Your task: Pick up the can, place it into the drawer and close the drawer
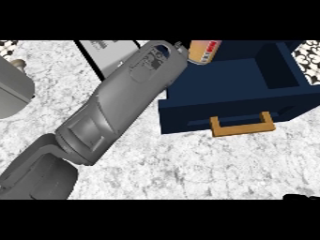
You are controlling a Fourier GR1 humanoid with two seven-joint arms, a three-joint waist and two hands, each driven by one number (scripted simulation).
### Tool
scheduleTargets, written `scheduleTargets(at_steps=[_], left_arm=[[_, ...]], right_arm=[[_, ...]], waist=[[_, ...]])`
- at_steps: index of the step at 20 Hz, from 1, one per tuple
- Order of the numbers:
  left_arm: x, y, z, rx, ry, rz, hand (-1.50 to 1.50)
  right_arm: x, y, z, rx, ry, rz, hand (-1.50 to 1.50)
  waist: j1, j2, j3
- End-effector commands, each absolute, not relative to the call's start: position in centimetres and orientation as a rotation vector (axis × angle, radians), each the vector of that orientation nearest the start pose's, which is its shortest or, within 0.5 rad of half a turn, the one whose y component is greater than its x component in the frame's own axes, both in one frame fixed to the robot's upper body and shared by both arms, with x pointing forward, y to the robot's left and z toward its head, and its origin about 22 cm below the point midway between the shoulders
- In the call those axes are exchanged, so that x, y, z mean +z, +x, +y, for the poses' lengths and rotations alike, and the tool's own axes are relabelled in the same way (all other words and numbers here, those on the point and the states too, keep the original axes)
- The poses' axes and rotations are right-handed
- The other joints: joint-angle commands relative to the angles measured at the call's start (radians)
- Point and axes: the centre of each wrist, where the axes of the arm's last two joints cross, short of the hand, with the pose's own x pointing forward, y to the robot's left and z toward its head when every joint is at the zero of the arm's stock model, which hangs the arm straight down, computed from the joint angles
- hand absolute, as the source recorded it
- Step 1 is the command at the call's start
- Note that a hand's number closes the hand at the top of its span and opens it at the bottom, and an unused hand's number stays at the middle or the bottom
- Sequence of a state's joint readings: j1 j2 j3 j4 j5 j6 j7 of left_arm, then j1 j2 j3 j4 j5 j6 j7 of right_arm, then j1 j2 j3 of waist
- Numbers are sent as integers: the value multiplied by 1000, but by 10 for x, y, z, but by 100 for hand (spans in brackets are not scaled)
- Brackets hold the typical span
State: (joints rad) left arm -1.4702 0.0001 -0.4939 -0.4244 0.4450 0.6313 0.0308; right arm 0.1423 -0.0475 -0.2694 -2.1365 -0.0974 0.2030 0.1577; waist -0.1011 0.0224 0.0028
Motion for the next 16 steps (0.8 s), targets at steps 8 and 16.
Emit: scheduleTargets(at_steps=[8,16], left_arm=[[163,429,-5,-280,317,-1769,-150],[162,428,-7,-232,376,-1774,-150]], right_arm=[[108,178,-303,36,-152,-1873,-150],[105,184,-286,43,-115,-1894,-150]], waist=[[-32,8,0],[-38,10,1]])
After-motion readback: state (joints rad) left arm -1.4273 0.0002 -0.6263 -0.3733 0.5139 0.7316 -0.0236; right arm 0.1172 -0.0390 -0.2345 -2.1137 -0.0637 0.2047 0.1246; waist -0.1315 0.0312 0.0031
